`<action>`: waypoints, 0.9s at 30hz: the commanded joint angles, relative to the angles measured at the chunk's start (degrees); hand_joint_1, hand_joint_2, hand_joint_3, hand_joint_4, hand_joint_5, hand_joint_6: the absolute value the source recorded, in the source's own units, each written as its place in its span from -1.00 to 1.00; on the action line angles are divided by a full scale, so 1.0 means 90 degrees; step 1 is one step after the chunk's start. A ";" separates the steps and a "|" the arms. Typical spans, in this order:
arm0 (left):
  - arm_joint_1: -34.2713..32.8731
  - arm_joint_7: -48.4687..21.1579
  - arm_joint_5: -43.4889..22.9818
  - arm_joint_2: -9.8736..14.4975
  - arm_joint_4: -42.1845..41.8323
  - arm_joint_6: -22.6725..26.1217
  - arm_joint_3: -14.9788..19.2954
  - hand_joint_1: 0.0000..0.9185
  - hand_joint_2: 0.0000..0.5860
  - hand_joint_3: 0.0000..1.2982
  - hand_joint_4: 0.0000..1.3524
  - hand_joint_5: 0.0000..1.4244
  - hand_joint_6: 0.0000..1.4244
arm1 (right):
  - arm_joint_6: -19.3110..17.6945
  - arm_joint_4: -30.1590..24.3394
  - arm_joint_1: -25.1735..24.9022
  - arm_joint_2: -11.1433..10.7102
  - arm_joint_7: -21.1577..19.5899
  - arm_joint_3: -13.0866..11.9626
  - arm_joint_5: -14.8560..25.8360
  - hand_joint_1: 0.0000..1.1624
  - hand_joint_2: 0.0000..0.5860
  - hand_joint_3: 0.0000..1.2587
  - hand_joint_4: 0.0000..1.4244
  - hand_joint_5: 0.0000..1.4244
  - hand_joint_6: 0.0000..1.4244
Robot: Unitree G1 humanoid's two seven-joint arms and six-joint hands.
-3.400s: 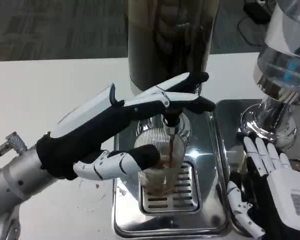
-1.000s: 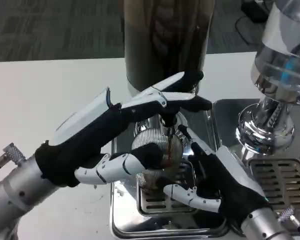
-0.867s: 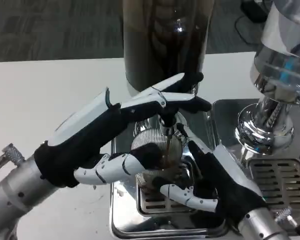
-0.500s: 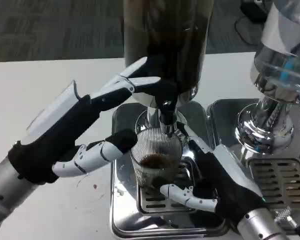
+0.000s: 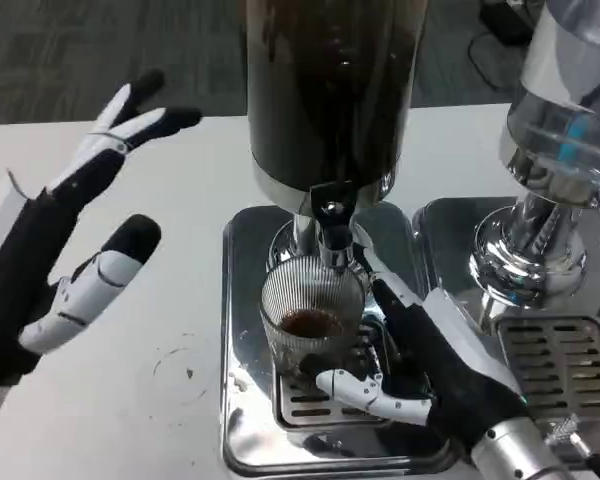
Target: Grasp the cup under the faucet to collect the drink, then remove the cup.
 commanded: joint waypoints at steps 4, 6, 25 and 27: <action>0.0647 0.0699 0.0496 -0.0226 -0.0060 0.0031 0.0354 -1.00 -0.17 -0.64 -1.00 -0.79 -0.96 | -0.0111 0.0103 -0.0128 0.0100 -0.0113 0.0051 0.0004 -0.05 -0.40 -1.00 -1.00 -1.00 -1.00; 0.0738 0.0834 0.0545 -0.0255 -0.0001 0.0075 0.0381 -1.00 -0.17 -0.64 -1.00 -0.79 -0.97 | -0.0116 0.0117 -0.0125 0.0144 -0.0144 0.0053 0.0034 -0.05 -0.40 -1.00 -1.00 -1.00 -1.00; 0.1003 0.1146 0.0628 -0.0170 0.0284 0.0350 0.0490 -1.00 -0.17 -0.59 -1.00 -0.75 -0.94 | -0.0796 0.0839 -0.0301 0.0420 -0.0512 0.0117 0.0244 0.07 -0.46 -1.00 -1.00 -1.00 -0.88; 0.1034 0.1134 0.0606 -0.0161 0.0323 0.0390 0.0495 -1.00 -0.16 -0.59 -1.00 -0.75 -0.94 | -0.0885 0.0869 -0.0268 0.0461 -0.0608 0.0125 0.0239 0.09 -0.46 -1.00 -1.00 -1.00 -0.85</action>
